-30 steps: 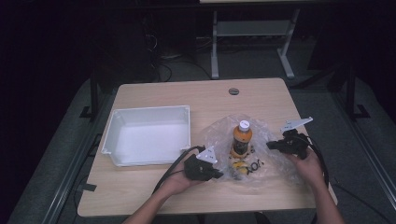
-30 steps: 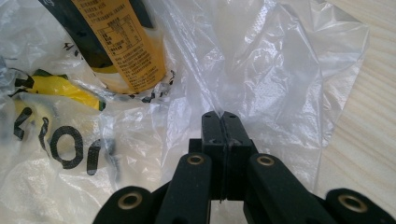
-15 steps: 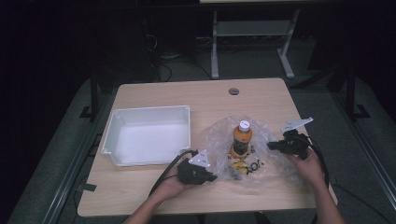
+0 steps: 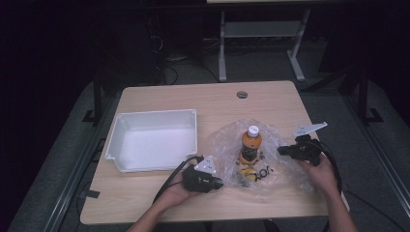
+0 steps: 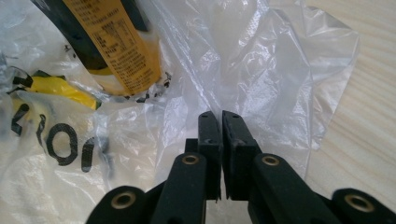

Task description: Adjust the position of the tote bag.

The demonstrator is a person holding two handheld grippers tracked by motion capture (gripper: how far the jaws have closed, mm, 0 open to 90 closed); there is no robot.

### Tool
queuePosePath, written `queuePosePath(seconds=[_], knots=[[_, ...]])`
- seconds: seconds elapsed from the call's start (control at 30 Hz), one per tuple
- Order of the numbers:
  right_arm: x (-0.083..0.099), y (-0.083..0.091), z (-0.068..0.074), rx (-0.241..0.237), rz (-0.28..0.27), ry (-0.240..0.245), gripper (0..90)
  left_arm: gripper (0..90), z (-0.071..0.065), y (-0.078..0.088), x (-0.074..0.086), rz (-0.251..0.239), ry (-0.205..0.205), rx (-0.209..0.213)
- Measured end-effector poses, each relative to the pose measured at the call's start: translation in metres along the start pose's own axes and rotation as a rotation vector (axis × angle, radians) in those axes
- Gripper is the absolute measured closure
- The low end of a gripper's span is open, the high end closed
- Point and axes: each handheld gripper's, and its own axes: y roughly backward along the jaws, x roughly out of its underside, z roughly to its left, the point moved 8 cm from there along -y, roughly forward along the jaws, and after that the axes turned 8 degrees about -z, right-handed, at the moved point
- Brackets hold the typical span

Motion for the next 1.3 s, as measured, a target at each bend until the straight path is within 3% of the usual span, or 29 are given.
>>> queuePosePath(seconds=[0.17,0.63,1.0,1.3], knots=[[-0.003,0.003,0.002,0.008,-0.018,-0.005,78.4,66.2,0.001,0.011,-0.003,0.001,0.0,-0.014],[-0.014,0.009,0.006,0.005,-0.061,0.005,60.8,56.0,0.001,0.048,-0.007,-0.004,-0.008,-0.033],[-0.019,0.022,0.009,0.018,-0.098,-0.02,45.3,52.6,0.009,0.072,-0.026,-0.033,-0.009,-0.06],[-0.016,0.039,0.011,0.03,-0.123,-0.036,39.3,48.5,0.02,0.085,-0.05,-0.039,-0.019,-0.074]])
